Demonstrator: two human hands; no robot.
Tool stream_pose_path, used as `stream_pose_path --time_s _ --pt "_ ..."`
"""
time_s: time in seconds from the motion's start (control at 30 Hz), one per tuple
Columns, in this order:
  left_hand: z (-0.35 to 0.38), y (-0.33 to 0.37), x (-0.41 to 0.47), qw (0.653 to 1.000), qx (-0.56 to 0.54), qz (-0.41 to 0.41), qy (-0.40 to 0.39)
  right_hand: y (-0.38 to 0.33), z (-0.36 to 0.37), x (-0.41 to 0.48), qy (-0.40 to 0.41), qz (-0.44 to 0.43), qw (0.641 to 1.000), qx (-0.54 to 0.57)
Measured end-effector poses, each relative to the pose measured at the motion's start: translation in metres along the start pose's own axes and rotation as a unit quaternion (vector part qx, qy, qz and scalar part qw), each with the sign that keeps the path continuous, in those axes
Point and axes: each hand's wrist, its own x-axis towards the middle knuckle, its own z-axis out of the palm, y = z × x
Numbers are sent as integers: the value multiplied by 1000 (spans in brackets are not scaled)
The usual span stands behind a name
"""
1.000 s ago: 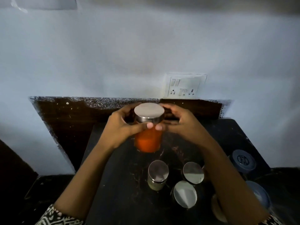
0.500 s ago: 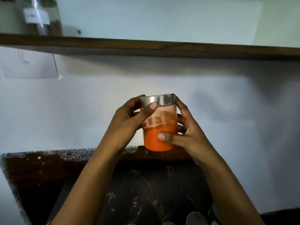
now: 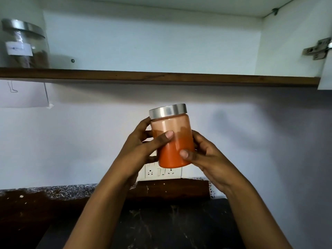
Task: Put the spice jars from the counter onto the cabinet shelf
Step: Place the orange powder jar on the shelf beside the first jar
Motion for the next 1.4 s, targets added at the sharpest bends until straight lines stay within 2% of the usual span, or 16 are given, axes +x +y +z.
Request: stream_pose_path --time_s 0.1,0.23,0.3,0.4,0.57,0.67,0.8,0.93,1.1,1.2,1.3,1.4 --pt "17 -1 0 999 -33 4 -3 -2 -7 -5 40 -16 999 -11" --pt "39 1 2 998 54 24 16 -1 -9 -11 134 -37 987 -83" --pt "46 0 3 998 53 21 13 -2 -10 -15 153 -35 978 -140" --pt "50 0 5 1000 -13 6 -10 -7 -19 -21 133 -30 978 -158" --pt "56 -3 7 990 -127 -36 -56 -14 -42 -28 41 20 999 -28" --pt "66 -6 5 987 -146 -48 -41 -13 -43 -30 97 -3 995 -39" --pt "76 -8 2 995 -86 -38 -12 -12 -38 -34 173 -20 975 -141" --pt "74 -9 3 988 -144 -42 -41 -20 -43 -39 135 -22 975 -176" --pt "74 -13 6 978 -195 -44 -64 -27 -59 -41 67 7 996 -62" --pt "82 -9 1 981 -185 -43 -37 -25 -59 -41 97 -1 994 -59" --pt "87 -6 -4 994 -106 -7 23 -23 -54 -41 159 -17 984 -80" --pt "89 -2 -12 999 -41 33 12 -22 -51 -41 190 -24 972 -137"
